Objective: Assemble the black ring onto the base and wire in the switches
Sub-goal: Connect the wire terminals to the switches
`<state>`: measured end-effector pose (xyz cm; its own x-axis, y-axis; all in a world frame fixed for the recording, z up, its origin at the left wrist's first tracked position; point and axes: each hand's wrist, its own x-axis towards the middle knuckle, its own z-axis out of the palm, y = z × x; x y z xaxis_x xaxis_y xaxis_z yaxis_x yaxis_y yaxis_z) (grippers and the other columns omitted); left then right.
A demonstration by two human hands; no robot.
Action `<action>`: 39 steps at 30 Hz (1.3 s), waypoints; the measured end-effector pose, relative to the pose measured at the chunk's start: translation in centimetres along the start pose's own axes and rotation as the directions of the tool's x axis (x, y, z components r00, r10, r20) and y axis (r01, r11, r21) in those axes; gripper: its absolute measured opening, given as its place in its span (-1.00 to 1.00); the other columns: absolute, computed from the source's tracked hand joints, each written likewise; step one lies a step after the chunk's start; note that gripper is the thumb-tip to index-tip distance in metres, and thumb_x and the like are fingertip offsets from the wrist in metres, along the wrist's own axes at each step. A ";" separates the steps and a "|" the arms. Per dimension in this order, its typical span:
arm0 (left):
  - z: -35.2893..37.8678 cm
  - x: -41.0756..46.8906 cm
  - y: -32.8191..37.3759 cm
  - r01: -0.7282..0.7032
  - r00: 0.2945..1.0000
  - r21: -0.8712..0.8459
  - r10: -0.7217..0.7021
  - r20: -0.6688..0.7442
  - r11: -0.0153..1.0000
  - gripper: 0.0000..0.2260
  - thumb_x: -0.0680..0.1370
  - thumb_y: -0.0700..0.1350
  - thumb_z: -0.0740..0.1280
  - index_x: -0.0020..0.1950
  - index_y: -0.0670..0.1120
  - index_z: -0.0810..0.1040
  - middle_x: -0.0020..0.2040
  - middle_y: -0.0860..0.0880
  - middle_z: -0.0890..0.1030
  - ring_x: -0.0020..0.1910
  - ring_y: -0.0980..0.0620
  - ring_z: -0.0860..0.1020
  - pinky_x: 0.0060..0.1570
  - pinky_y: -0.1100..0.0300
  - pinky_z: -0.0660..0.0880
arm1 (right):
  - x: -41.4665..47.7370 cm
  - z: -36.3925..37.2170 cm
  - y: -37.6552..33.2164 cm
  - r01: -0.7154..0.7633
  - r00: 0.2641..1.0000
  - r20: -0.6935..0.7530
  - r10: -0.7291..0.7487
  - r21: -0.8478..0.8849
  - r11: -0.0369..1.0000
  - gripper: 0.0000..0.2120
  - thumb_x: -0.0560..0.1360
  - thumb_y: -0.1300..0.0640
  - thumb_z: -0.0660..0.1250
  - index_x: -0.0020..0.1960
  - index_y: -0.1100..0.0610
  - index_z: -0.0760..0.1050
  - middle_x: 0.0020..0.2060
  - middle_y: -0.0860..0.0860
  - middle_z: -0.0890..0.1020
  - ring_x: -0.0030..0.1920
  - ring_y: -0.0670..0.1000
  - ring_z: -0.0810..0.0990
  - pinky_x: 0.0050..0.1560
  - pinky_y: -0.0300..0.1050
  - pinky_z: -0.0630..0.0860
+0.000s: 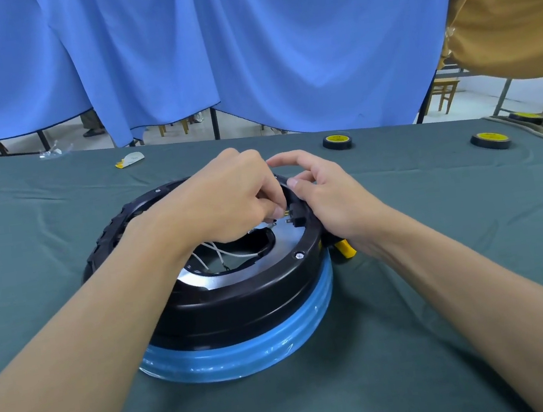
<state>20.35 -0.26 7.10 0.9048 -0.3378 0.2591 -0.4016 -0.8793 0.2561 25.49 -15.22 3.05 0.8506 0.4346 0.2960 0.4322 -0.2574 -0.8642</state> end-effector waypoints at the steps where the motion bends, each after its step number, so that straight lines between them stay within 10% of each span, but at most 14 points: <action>1: 0.0 0.1 0.1 -0.003 1.000 0.016 0.003 -0.002 1.000 -0.83 0.52 -0.23 0.39 -0.25 -0.09 0.69 -0.59 0.28 0.44 -0.49 0.29 0.42 -0.39 0.49 0.30 | 0.0 0.0 0.0 0.003 1.000 0.002 -0.003 0.000 1.000 -0.65 0.62 0.27 0.06 0.23 -0.04 0.49 -0.30 0.15 0.48 -0.37 0.05 0.28 -0.45 -0.18 0.23; 16: -0.4 -0.6 -0.5 0.124 0.991 -0.055 -0.126 -0.037 0.991 -0.87 0.52 -0.01 0.43 -0.21 0.02 0.71 -0.43 0.16 0.60 -0.36 0.22 0.49 -0.38 0.42 0.35 | 0.6 -4.7 0.1 -0.173 0.985 -0.026 0.172 -0.219 0.960 -0.85 0.60 0.12 0.20 0.06 0.04 0.55 -0.16 -0.01 0.66 -0.17 -0.02 0.61 -0.14 -0.16 0.50; 20: -0.5 -0.1 1.0 0.068 0.996 0.005 -0.068 -0.054 0.998 -0.87 0.56 0.02 0.38 -0.04 0.03 0.69 -0.26 0.22 0.59 -0.16 0.28 0.52 -0.12 0.32 0.43 | 0.0 -7.9 -0.1 -0.129 0.928 0.158 0.337 -0.713 0.689 -0.89 0.50 0.08 0.37 -0.19 0.06 0.59 -0.30 -0.03 0.65 -0.25 -0.03 0.60 -0.19 -0.17 0.48; 25: -0.7 1.1 2.0 0.080 0.997 -0.003 -0.079 0.025 0.997 -0.83 0.58 -0.16 0.34 0.02 0.07 0.69 -0.22 0.26 0.57 -0.11 0.30 0.54 -0.08 0.36 0.43 | -0.8 -8.4 -0.3 -0.097 0.792 0.259 0.554 -0.841 0.532 -0.83 0.45 -0.01 0.45 -0.20 0.08 0.59 -0.50 -0.15 0.55 -0.56 -0.24 0.48 -0.45 -0.34 0.40; 33: -1.1 0.7 1.0 0.141 0.990 -0.020 -0.141 -0.002 0.990 -0.86 0.55 -0.17 0.38 -0.06 0.05 0.69 -0.22 0.16 0.63 -0.12 0.27 0.52 -0.11 0.31 0.41 | -0.7 -7.7 -0.6 -0.062 0.800 0.295 0.522 -0.825 0.561 -0.85 0.51 0.15 0.35 -0.16 0.19 0.61 -0.26 0.03 0.68 -0.35 -0.12 0.58 -0.18 -0.18 0.52; 39: -1.4 0.4 1.0 0.172 0.983 0.005 -0.172 0.061 0.985 -0.97 0.47 -0.08 0.49 -0.18 0.03 0.70 -0.29 0.16 0.65 -0.17 0.17 0.59 -0.10 0.17 0.52 | -0.7 -8.3 -2.5 -0.064 0.915 0.274 0.297 -0.628 0.776 -0.88 0.52 0.15 0.35 -0.17 0.16 0.56 -0.38 -0.06 0.66 -0.40 -0.16 0.54 -0.38 -0.28 0.38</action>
<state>20.13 -0.79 8.72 0.9673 -0.2017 0.1537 -0.2395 -0.9258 0.2923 26.27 -22.08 8.42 0.8245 0.5574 -0.0972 0.4688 -0.7692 -0.4342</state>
